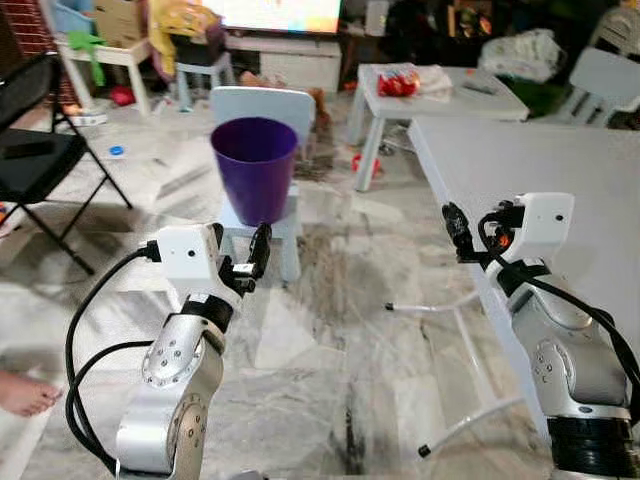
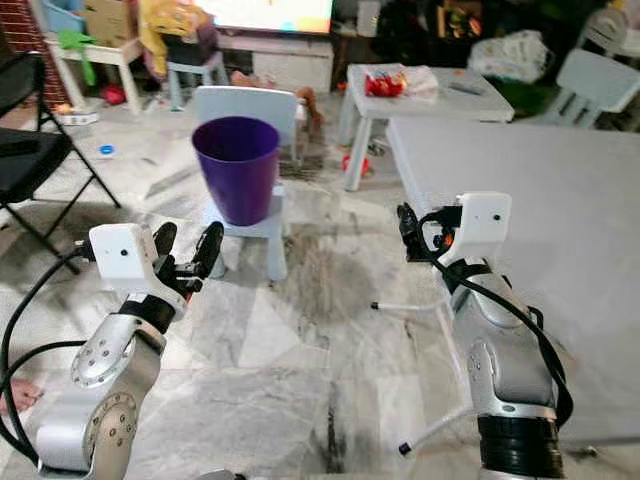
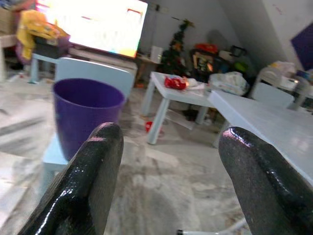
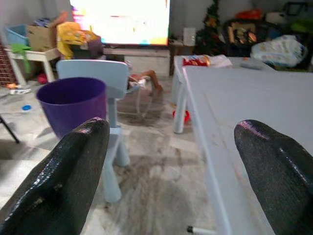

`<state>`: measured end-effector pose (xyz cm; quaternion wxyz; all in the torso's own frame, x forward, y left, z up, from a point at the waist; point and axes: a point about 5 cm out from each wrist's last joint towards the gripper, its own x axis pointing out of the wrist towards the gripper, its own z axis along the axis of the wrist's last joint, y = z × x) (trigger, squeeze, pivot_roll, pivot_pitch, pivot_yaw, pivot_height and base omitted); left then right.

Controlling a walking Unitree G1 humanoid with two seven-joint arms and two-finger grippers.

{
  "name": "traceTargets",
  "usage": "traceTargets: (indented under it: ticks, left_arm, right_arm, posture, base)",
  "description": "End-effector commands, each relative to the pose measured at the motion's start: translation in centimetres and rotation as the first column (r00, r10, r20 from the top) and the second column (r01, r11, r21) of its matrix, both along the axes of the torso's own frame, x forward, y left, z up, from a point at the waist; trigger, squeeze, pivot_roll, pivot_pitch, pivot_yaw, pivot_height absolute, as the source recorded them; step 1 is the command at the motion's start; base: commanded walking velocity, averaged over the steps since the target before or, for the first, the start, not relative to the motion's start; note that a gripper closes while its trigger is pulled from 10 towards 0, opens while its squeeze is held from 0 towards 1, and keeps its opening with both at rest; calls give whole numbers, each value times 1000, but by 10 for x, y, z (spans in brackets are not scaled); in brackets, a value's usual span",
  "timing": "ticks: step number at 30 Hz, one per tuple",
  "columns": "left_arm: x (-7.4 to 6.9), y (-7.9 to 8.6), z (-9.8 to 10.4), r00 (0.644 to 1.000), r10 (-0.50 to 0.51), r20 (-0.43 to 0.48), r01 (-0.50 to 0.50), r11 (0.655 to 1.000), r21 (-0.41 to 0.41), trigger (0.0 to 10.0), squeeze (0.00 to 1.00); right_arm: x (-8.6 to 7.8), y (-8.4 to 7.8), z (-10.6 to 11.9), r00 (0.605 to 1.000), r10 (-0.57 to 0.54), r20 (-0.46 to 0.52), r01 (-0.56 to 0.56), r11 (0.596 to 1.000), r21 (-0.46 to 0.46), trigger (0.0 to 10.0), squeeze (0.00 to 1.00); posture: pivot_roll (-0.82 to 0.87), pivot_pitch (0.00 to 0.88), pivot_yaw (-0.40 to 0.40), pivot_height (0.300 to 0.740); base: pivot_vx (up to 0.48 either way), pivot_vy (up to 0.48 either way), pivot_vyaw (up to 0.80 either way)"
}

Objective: Picking trash to rubbish bin

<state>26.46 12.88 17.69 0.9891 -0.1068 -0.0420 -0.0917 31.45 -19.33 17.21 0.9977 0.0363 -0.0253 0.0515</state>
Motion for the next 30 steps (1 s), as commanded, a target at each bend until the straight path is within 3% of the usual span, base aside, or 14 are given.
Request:
traceTargets:
  ticks: [1, 5, 30]
  left_arm:
    - [0, -3, 0, 1000, -16, -3, 16, 1000, -2, 10000, 0]
    - [1, -3, 0, 1000, -16, -2, 16, 1000, -4, 10000, 0]
    - [4, -1, -2, 1000, 6, -24, -6, 1000, -30, 10000, 0]
  right_arm:
    - [2, -4, 3, 1000, -9, 6, 9, 1000, -1, 10000, 0]
    - [3, -3, 3, 1000, -9, 3, 9, 1000, -3, 10000, 0]
    - [2, -5, 3, 1000, -15, -6, 15, 1000, -7, 10000, 0]
  posture:
    - [63, 76, -98, 740]
    - [64, 73, -97, 740]
    - [49, 83, -96, 740]
  base:
    - [0, 0, 0]
    - [0, 0, -334]
    - [0, 0, -800]
